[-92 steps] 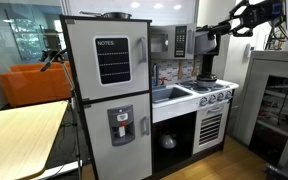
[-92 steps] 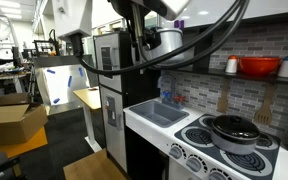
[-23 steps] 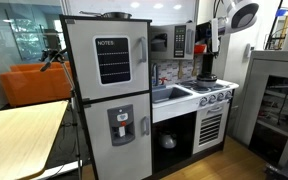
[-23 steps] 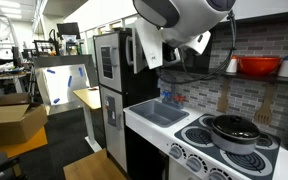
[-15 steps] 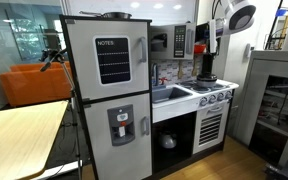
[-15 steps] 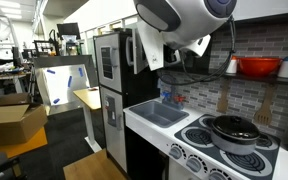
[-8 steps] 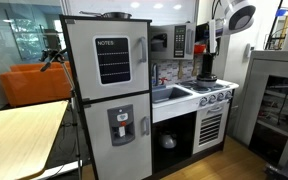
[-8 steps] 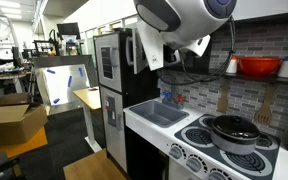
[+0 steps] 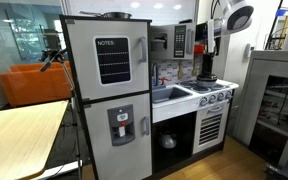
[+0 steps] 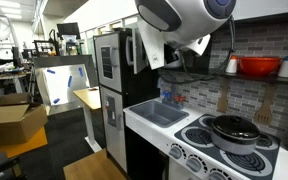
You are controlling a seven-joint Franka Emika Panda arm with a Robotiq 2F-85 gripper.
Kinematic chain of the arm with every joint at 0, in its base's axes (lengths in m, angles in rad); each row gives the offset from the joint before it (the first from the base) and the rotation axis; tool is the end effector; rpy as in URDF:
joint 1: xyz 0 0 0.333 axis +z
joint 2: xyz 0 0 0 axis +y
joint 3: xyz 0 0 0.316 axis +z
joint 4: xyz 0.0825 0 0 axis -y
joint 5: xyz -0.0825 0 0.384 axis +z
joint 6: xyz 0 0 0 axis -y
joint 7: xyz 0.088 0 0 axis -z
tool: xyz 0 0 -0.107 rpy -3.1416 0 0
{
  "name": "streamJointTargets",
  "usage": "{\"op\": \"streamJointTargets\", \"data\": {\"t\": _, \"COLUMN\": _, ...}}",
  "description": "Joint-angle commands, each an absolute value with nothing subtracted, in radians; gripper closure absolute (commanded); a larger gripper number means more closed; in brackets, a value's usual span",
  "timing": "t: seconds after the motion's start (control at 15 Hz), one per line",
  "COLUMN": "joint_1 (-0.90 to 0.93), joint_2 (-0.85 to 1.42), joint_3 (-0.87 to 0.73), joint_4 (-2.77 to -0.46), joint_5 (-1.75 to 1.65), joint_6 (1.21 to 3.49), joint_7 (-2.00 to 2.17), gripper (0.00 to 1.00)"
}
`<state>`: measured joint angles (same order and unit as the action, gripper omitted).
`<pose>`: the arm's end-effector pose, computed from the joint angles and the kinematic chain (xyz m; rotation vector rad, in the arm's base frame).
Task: Move the pot from the sink to the top cabinet then close the cabinet door
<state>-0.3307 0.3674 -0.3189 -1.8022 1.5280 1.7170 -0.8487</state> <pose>0.5726 -0.2936 0.3888 -1.8131 0.4089 -0.7197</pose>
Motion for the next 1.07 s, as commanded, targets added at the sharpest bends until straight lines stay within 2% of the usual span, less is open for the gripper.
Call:
{"op": "streamJointTargets", "data": {"t": 0.0, "joint_1": -0.36, "joint_2": 0.394, "joint_3": -0.298, "joint_4": -1.77, "joint_5": 1.557, "joint_6": 1.69, "joint_7": -0.855, "gripper": 0.0}}
{"op": "streamJointTargets", "data": {"t": 1.0, "joint_1": -0.405, "joint_2": 0.289, "joint_3": -0.346, "joint_4": -1.884, "joint_5": 1.492, "joint_6": 1.683, "joint_7": -0.805, "gripper": 0.0}}
